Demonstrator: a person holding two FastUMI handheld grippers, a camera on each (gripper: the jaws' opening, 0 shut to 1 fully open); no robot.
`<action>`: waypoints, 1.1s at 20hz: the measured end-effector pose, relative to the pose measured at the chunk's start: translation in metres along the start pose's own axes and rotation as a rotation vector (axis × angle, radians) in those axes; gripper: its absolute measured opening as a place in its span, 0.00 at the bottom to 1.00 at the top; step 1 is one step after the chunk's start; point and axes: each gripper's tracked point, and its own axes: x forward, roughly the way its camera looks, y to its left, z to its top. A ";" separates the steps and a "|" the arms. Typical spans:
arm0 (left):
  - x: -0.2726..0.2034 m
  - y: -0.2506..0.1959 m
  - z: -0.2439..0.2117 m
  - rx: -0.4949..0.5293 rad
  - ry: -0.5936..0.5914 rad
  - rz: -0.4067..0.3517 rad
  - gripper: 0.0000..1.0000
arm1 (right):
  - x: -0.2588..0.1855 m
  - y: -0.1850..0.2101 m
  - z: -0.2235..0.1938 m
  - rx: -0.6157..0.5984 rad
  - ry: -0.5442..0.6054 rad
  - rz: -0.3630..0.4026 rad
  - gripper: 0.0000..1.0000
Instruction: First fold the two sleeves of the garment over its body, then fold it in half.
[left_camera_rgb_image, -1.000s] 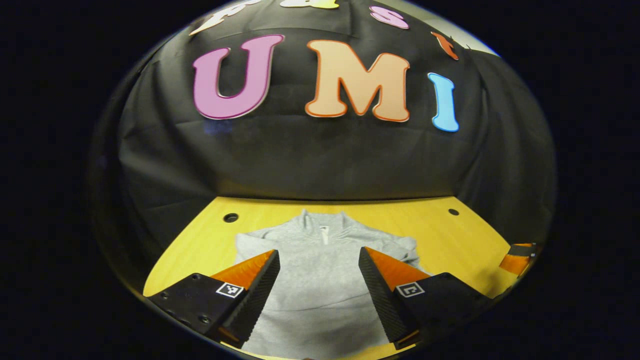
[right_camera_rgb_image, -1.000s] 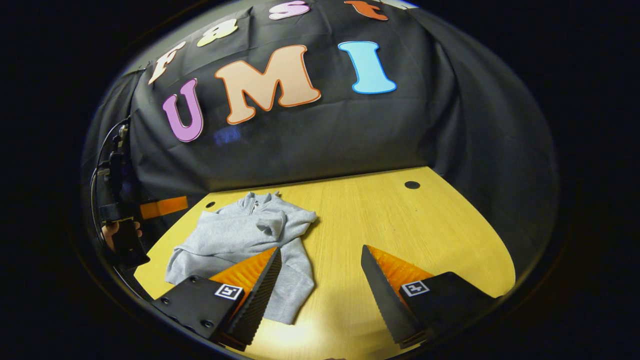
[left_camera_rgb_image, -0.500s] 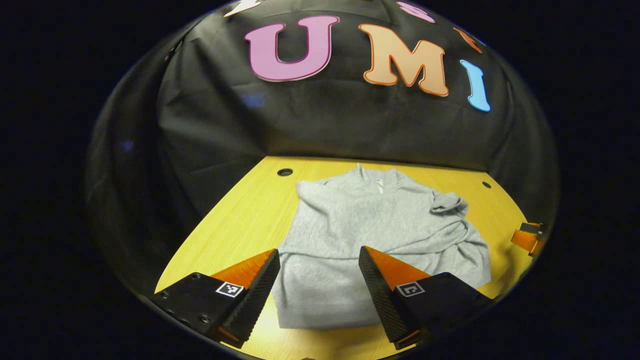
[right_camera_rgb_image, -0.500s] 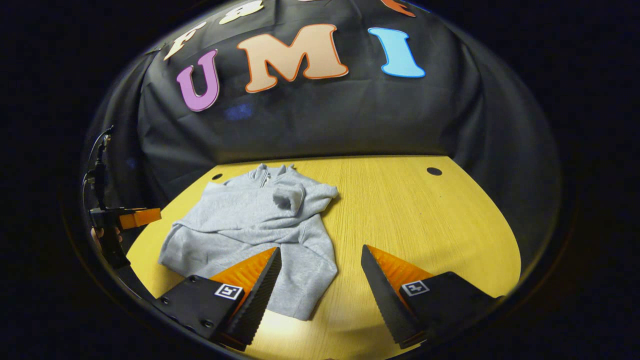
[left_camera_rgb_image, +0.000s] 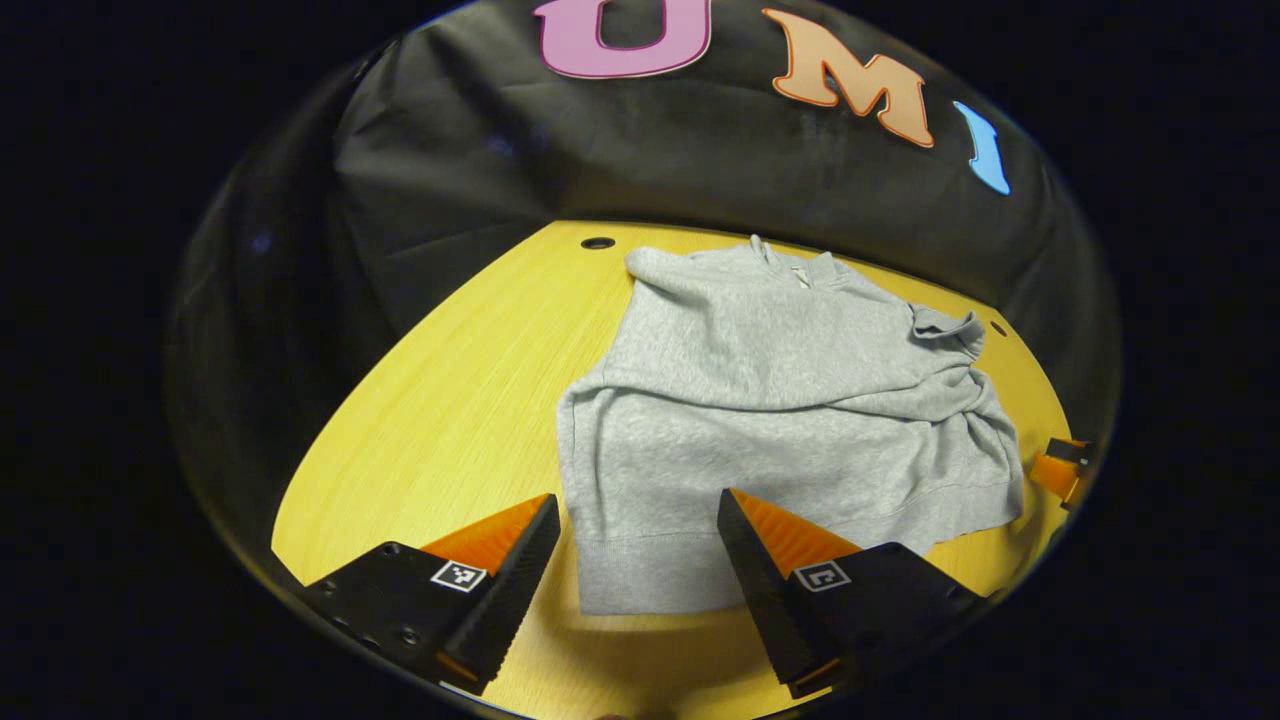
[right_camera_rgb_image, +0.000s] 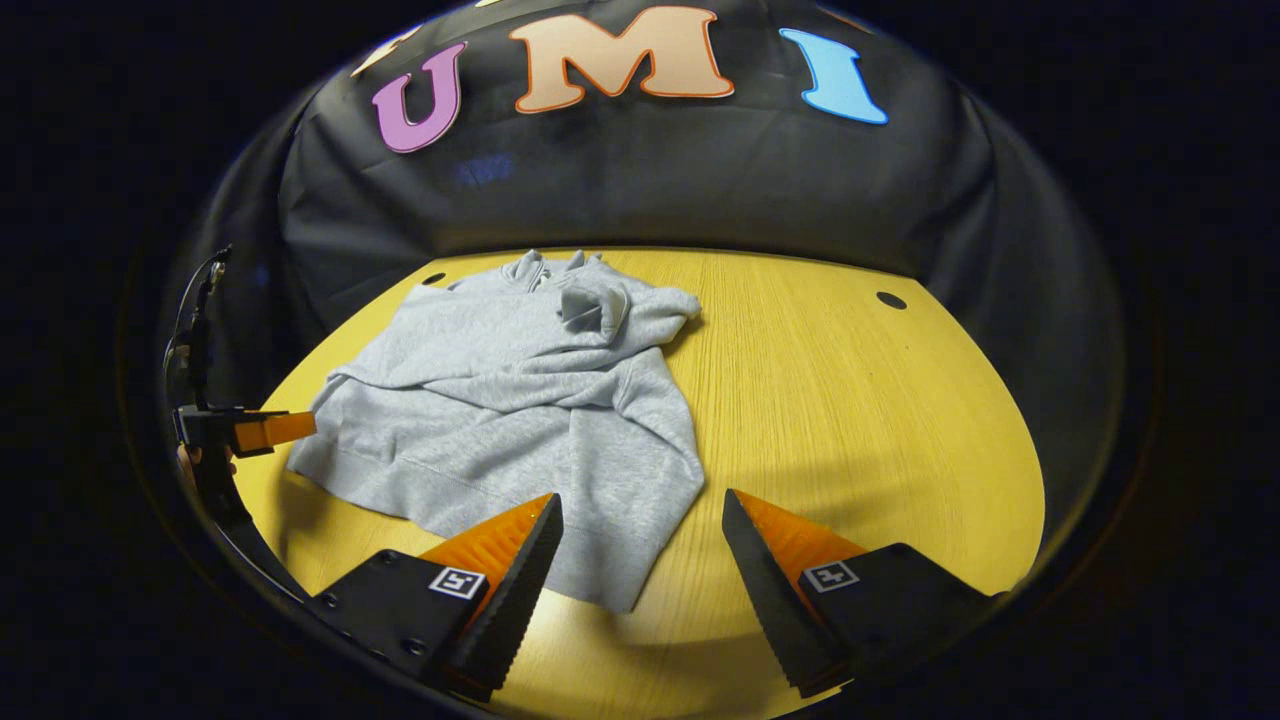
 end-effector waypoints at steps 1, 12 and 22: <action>0.002 0.002 -0.004 -0.006 0.014 0.002 0.95 | 0.002 0.001 -0.003 -0.002 0.011 -0.002 0.99; 0.004 0.004 -0.018 0.029 0.012 -0.044 0.96 | 0.018 0.011 -0.039 -0.006 0.113 -0.002 0.96; 0.006 -0.017 -0.016 0.050 -0.005 -0.092 0.54 | 0.026 0.029 -0.038 0.055 0.159 0.096 0.17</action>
